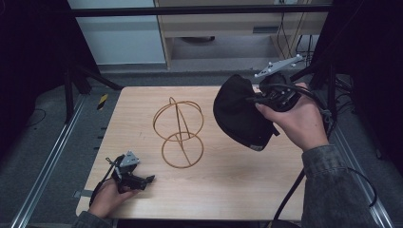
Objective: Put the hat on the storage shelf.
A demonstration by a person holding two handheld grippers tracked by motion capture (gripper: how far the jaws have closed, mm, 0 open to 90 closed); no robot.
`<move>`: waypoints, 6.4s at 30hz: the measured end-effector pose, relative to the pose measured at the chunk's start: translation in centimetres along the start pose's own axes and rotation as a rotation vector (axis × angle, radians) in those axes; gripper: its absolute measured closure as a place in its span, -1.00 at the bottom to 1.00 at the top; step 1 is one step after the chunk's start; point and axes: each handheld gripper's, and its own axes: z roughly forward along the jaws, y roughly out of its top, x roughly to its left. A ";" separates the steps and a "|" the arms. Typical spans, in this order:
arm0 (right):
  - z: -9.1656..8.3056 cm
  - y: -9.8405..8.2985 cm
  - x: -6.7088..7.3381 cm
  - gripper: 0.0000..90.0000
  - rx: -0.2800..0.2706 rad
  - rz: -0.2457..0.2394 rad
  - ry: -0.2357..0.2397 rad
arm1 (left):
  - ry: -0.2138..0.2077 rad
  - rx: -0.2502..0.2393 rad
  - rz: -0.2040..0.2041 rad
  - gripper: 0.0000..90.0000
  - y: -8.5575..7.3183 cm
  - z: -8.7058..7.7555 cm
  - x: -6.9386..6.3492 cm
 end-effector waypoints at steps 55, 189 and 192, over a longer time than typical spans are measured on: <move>2.1 9.2 5.7 0.74 -0.167 -0.048 0.132 | 0.001 -0.001 0.001 -1.00 0.0 0.0 0.0; 12.8 10.8 10.5 -0.41 0.023 -0.095 0.231 | 0.002 -0.002 -0.002 -1.00 0.0 0.0 0.0; 12.7 10.8 10.5 -0.58 0.028 -0.084 0.220 | 0.001 -0.002 -0.002 -1.00 0.0 0.0 0.0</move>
